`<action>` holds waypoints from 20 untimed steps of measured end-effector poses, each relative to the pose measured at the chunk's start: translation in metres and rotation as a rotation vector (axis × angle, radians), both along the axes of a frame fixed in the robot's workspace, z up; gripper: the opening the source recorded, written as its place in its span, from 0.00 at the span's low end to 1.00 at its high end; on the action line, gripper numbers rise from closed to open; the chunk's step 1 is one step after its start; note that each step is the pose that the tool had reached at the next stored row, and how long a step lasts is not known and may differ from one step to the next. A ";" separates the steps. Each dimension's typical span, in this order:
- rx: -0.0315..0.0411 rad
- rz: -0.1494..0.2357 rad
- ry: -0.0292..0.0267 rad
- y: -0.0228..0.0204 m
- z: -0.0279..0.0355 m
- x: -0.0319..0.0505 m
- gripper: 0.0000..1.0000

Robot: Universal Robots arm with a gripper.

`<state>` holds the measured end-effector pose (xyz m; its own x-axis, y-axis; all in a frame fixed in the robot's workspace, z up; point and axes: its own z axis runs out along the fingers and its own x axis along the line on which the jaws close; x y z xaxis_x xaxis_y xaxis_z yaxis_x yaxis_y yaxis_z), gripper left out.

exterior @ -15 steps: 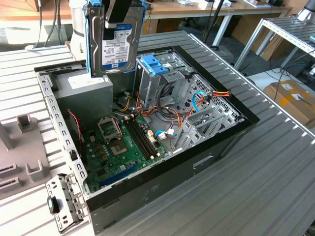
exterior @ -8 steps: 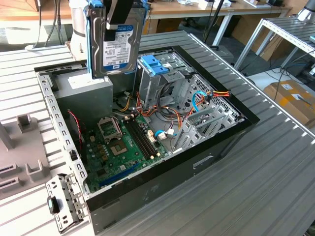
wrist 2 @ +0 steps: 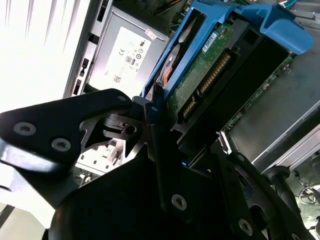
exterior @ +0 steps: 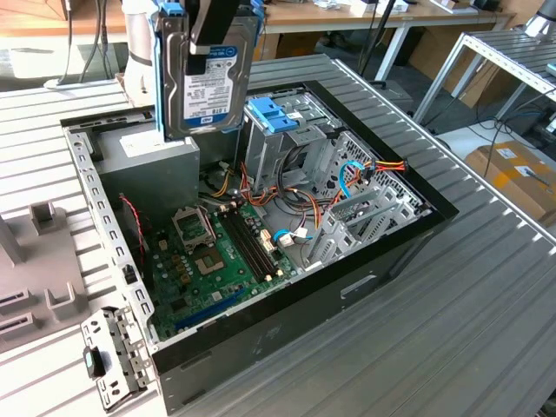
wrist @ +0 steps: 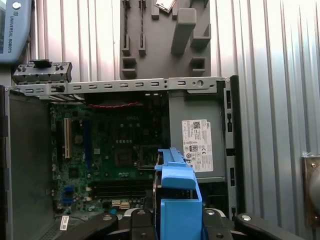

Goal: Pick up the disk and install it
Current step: 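Pick up the disk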

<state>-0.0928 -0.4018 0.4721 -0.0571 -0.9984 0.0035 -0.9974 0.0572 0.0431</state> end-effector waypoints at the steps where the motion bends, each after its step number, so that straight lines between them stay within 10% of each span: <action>1: 0.0000 0.000 0.0000 -0.0006 0.0000 0.0000 0.36; 20: -0.0001 0.000 0.0001 -0.0135 -0.0004 0.0011 0.36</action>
